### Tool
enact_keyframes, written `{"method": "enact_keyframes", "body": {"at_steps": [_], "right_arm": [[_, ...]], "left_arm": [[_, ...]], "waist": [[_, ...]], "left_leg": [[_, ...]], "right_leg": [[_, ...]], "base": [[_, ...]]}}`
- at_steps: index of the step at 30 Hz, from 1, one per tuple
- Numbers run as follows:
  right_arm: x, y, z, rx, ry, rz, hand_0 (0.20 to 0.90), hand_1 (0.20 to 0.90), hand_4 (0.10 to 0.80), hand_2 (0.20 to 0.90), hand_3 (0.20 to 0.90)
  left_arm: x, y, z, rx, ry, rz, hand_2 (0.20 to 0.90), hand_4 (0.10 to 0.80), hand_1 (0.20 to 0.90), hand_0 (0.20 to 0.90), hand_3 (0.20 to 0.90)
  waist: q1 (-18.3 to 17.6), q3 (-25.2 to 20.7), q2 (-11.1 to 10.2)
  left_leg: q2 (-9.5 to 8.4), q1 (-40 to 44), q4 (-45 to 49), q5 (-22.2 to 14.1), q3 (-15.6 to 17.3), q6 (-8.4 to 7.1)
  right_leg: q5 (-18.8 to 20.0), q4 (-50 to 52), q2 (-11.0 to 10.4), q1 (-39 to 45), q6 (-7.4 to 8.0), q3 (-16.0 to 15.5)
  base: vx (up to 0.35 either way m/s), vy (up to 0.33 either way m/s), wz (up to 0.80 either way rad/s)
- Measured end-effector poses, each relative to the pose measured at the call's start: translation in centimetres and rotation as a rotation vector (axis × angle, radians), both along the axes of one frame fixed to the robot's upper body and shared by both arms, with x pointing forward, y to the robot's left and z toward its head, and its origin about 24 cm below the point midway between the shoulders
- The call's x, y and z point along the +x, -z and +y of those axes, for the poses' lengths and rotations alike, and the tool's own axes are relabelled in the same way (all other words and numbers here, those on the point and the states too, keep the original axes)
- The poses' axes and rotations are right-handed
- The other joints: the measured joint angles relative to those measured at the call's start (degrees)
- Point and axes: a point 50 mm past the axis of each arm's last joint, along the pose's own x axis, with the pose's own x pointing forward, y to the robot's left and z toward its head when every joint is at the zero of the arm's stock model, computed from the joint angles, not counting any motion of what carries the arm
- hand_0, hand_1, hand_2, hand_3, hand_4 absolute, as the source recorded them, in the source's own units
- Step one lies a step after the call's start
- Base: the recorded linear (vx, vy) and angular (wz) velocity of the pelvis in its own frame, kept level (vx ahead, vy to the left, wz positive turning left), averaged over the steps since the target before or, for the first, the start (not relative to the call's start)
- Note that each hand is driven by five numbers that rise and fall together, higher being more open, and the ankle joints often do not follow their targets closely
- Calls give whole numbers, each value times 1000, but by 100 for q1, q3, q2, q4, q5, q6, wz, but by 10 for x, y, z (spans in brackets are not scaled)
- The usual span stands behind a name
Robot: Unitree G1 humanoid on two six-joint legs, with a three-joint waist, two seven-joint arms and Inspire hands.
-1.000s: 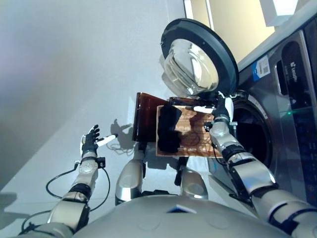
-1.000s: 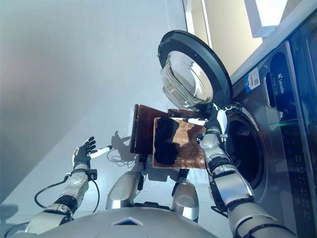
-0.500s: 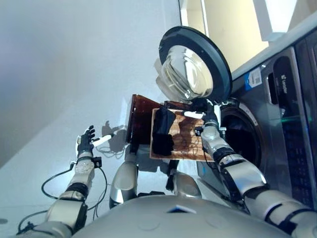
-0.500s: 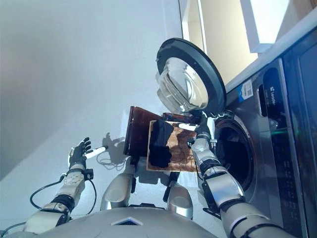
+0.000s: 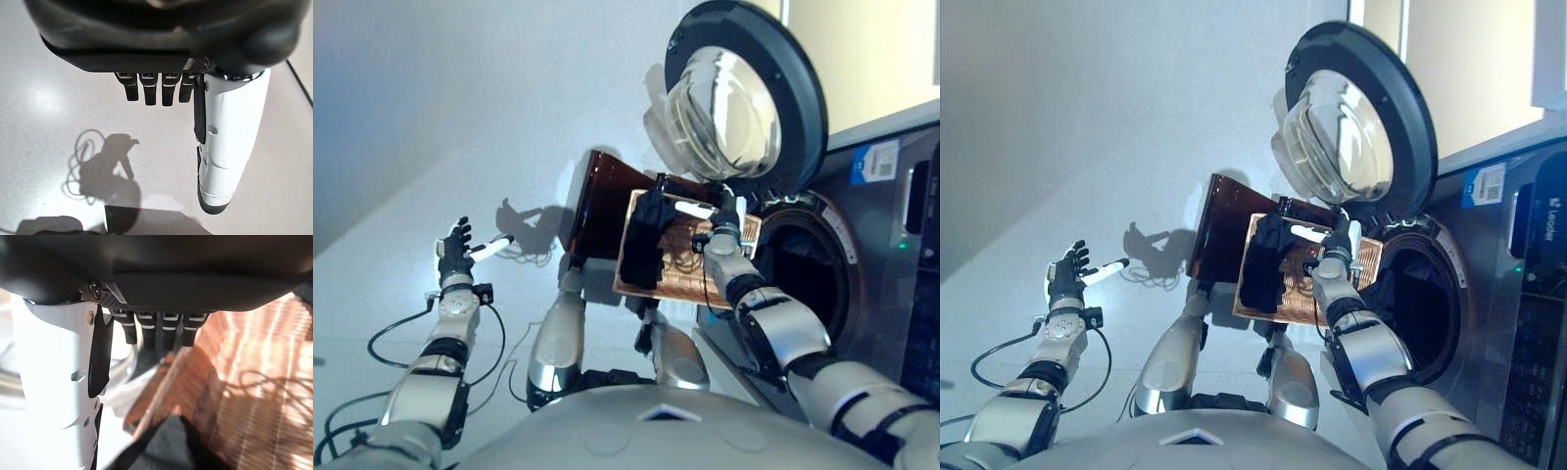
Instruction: Pick up the clothes and place them into the washing machine
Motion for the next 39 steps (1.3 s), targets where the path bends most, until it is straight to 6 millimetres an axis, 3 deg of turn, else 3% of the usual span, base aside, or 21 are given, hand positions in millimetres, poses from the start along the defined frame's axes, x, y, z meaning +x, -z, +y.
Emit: {"method": "enact_keyframes", "body": {"at_steps": [14,27,39], "right_arm": [[34,-40,16,39,-2,-144,900,900,800,900,900],[33,-38,21,46,14,-140,900,900,800,900,900],[11,-11,20,25,7,-48,900,900,800,900,900]], "left_arm": [[18,-13,-9,0,38,-84,900,800,900,900,900],[25,-18,-16,0,78,-108,900,800,900,900,900],[25,-18,-17,-2,81,-105,900,800,900,900,900]], "waist": [[397,461,-17],[375,535,-75],[353,539,-76]], "left_leg": [[-82,-333,4,97,-346,-28],[-82,-522,51,200,-486,-70],[-81,-411,135,205,-473,-76]], "right_leg": [[-10,-6,6,-104,14,-279],[-21,60,7,-217,28,-382],[-33,238,1,-168,36,-356]], "base": [[9,-24,17],[-29,7,6],[-12,0,-1]]}}
